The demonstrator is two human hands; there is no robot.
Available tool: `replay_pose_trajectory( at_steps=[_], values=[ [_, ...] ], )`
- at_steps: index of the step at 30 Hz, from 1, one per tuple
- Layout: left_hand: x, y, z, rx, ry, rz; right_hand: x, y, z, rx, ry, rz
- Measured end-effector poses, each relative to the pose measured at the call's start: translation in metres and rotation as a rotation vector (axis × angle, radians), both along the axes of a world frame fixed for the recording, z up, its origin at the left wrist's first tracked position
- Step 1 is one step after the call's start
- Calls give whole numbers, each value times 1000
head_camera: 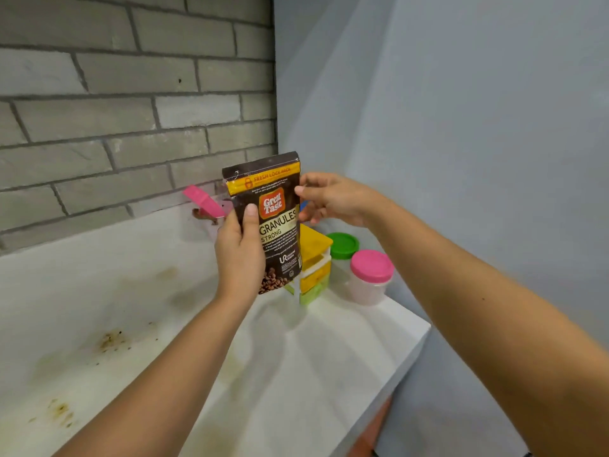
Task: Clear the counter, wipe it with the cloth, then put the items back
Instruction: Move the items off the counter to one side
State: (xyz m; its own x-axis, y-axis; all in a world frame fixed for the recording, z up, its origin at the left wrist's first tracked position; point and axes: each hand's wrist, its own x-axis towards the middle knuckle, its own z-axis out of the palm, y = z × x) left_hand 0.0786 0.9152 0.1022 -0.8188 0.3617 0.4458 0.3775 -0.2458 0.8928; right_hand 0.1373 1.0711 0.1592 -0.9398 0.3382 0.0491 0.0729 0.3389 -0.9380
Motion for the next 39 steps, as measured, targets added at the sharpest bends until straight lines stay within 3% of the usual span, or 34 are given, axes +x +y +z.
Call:
replay_pose_trajectory(
  at_steps=[5,9,18,28,33,39],
  values=[
    [41,20,-8,-40,14,-168,61,17,-9,1,0,-144],
    [66,45,-26,-203,104,-344,105,37,-19,68,-67,-283],
    [110,90,-62,-509,242,-351,156,83,-67,70,-214,-445],
    [123,106,-88,-564,151,-323,159,100,-94,43,-300,-412],
    [124,104,-87,-551,208,-284,160,102,-85,177,-353,-383],
    [121,101,-77,-472,218,-216,154,103,-50,374,-333,-511]
  ],
)
